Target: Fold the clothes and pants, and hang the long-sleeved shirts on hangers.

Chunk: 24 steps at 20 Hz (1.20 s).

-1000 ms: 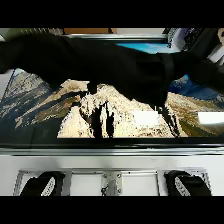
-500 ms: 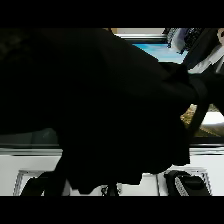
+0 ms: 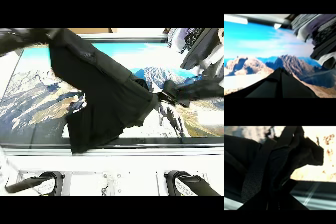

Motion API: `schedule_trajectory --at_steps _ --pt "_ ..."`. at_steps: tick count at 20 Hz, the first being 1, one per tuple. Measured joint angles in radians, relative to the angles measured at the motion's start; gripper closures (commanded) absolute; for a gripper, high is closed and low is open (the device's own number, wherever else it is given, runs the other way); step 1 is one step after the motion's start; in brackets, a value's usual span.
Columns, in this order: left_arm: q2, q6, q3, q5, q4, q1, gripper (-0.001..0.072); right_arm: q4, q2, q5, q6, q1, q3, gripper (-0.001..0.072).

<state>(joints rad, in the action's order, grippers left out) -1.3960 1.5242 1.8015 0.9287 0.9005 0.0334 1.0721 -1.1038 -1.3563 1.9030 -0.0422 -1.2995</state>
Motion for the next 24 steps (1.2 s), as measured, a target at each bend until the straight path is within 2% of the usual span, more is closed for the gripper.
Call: schedule_trajectory --at_steps 6,9,12,16,19,24 --pt "-0.278 -0.006 0.153 0.052 -0.007 -0.003 0.07 0.026 -0.254 0.194 -0.018 -0.008 -0.062 0.0682" --pt "-0.311 0.02 0.185 0.131 -0.008 -0.032 0.07 0.051 -0.279 0.246 -0.021 -0.008 -0.096 0.0683" --pt "-0.259 0.031 0.155 0.217 0.025 -0.057 0.07 0.111 -0.249 0.233 -0.026 -0.016 -0.111 0.0683" --pt "-0.067 0.039 -0.06 0.261 0.128 -0.069 0.07 0.214 -0.188 0.137 -0.052 -0.052 -0.109 0.0682" --pt "0.098 0.038 -0.32 0.264 0.189 -0.071 0.07 0.28 -0.158 0.07 -0.066 -0.089 -0.066 0.0682" --pt "0.317 0.037 -0.798 0.189 0.225 -0.072 0.07 0.332 -0.138 0.039 -0.074 -0.151 0.097 0.0682"
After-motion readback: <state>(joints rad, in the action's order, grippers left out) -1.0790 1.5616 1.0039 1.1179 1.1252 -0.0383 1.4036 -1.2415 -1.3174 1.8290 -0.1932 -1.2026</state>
